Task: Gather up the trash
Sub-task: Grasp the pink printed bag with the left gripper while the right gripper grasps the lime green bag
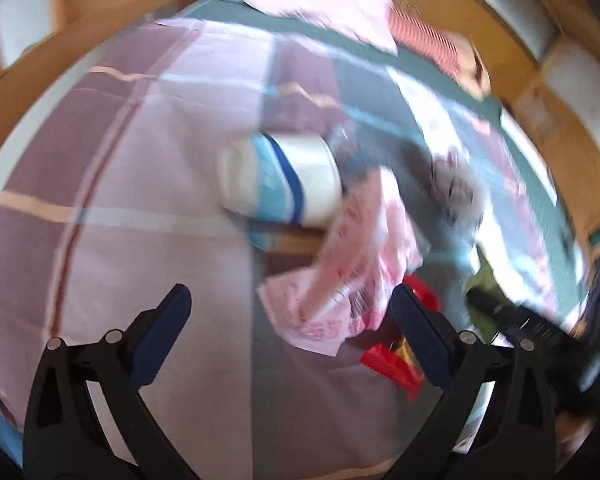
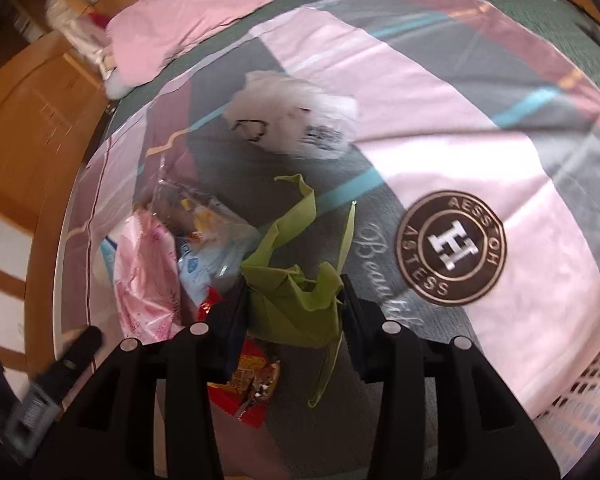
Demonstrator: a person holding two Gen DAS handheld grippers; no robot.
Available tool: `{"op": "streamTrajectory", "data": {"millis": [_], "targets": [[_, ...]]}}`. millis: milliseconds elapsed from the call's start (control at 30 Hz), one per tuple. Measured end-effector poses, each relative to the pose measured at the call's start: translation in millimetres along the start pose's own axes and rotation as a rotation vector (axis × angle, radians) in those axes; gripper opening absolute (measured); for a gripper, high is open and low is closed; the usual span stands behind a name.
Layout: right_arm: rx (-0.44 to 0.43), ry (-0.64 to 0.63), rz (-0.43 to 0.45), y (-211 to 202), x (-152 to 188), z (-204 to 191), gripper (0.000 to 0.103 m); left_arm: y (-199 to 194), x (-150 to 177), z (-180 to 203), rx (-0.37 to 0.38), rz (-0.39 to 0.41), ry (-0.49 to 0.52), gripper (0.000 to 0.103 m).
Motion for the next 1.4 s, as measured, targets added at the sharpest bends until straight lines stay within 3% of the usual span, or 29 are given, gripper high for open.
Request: {"op": "streamTrajectory", "data": {"millis": [33,100,167,233,333,433,533,600,800,967,1400], "targets": [[-0.001,0.018,-0.002,-1.3,-0.2,3.9,0.044,7.0,2.2,7.6,0.018,-0.019,0.025,0.099],[-0.003,0.054,-0.002,-3.3,-3.8,12.2,0.044,18.7,6.8,20.6,0.042,-0.032,0.066,0.088],[0.001,0.068,0.008,-3.2,-8.2,16.7,0.044,27.1,10.3,22.6,0.010,-0.044,0.091,0.060],[0.006,0.069,0.024,-5.8,-10.8,17.7,0.044,29.3,11.5,19.8,0.012,-0.049,0.087,0.050],[0.017,0.060,0.041,-9.3,-14.2,20.4,0.044,11.8,8.1,17.3,0.095,-0.009,0.017,0.041],[0.011,0.063,0.044,-10.0,-16.1,22.5,0.044,-18.6,9.5,13.1,0.151,0.047,-0.029,0.040],[0.010,0.051,0.043,-11.2,-15.7,23.5,0.044,-52.4,17.7,1.9,0.089,0.118,-0.033,0.040],[0.015,0.040,0.039,-10.6,-15.4,23.7,0.044,-60.0,21.5,-4.2,0.056,0.120,-0.042,0.040],[0.030,0.019,0.022,-5.8,-13.4,20.2,0.044,-51.3,27.9,-35.0,-0.074,0.078,-0.092,0.040],[0.037,-0.004,0.019,-6.2,-11.6,15.3,0.044,-45.7,36.6,-43.8,-0.078,0.045,-0.103,0.040],[0.044,-0.034,-0.001,-3.2,-2.1,6.6,0.044,-57.2,37.9,-38.2,-0.097,0.088,-0.079,0.040]]}}
Point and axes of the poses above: each gripper's, at about its wrist camera, not at the fingertips, and y roughly the way its jaws point, z to its right, x to its underside, the point moved 6 cm from there along y, roughly the way its jaws point, and after that the axes turned 5 degrees about -x, right-handed, at the moved point
